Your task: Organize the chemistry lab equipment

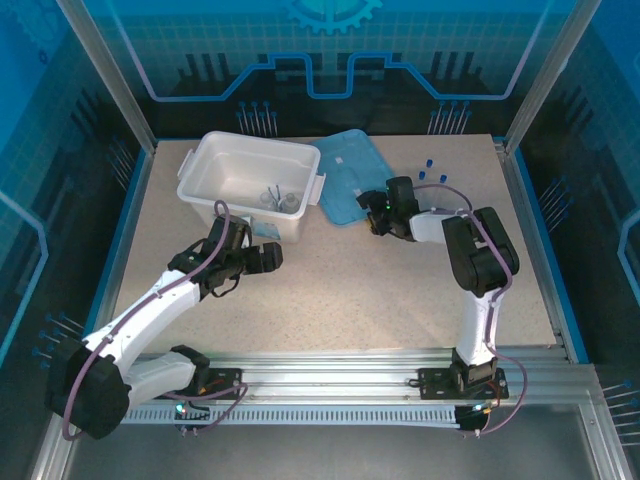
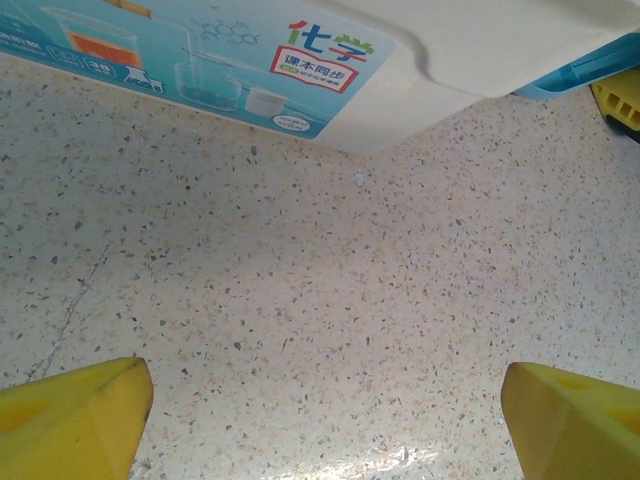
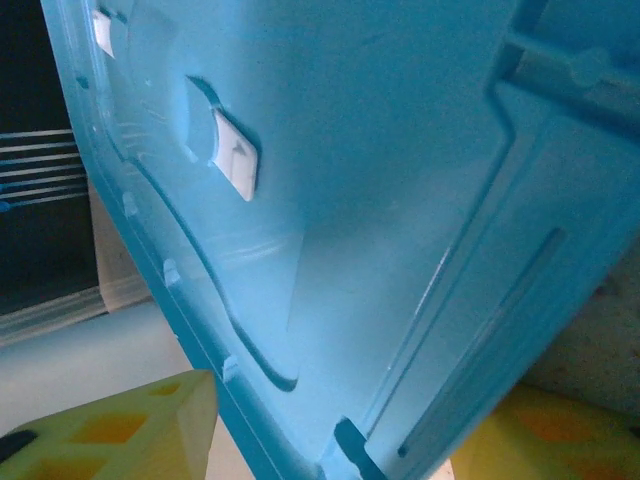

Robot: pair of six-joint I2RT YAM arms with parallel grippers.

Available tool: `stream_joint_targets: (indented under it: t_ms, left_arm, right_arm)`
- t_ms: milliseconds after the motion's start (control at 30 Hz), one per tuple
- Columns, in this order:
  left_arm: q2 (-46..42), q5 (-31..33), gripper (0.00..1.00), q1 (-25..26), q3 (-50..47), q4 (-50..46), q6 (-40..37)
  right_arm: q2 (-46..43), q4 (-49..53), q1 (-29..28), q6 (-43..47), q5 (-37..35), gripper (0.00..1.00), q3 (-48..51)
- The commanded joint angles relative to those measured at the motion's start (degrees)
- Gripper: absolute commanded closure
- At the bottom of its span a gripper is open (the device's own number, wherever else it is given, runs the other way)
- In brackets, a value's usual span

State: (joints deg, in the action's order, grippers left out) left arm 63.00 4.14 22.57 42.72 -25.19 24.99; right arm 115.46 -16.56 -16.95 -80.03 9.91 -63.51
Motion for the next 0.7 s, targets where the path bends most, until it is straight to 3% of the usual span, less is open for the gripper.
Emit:
stream_joint_targets:
  t_ms: [0,667]
  left_arm:
    - [0.2,0.0,0.09,0.5,0.6,-0.4,-0.1]
    - [0.5,-0.6,0.09,0.4,1.3,-0.3,-0.5]
  right_arm:
    - [3.6,-6.7,-1.0,-1.4,-0.4,0.40,-2.7]
    - [-3.9,-0.1,-1.5,5.4,-6.7,0.56,-7.7]
